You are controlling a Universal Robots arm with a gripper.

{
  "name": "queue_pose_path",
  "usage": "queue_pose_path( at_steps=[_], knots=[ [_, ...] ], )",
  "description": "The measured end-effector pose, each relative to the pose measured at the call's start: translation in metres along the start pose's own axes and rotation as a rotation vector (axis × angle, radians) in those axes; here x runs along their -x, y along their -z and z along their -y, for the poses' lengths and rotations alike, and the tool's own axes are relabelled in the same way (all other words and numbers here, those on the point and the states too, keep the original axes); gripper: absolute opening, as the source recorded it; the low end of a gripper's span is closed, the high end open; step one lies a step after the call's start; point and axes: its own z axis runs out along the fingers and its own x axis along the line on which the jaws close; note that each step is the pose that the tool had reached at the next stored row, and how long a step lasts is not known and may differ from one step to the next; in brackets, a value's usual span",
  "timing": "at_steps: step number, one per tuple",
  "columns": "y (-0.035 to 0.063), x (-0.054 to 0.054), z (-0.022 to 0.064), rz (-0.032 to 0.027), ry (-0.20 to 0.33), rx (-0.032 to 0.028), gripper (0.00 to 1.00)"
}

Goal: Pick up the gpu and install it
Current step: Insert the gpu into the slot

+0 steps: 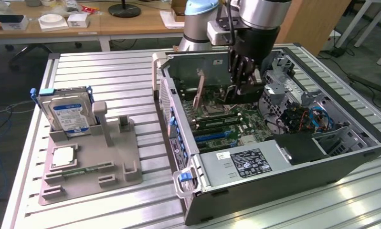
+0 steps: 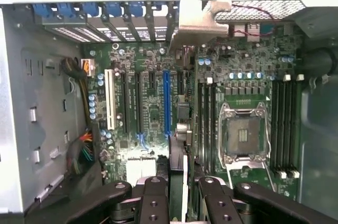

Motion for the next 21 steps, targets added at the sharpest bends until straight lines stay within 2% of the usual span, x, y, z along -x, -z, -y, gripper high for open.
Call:
queue_pose_path(
  at_steps=[6, 11, 14, 17, 21],
  knots=[
    [-0.0090, -0.003, -0.0085, 0.0002, 0.001, 0.0000, 0.27],
    [-0.0176, -0.003, -0.0101, 0.0020, 0.056, 0.0016, 0.27],
    [-0.0229, -0.004, -0.0116, 0.0028, 0.058, 0.0018, 0.27],
    [-0.0283, -0.004, -0.0120, 0.0066, 0.058, 0.0018, 0.27],
    [-0.0350, -0.004, -0.0122, 0.0087, 0.069, 0.0020, 0.27]
  ],
)
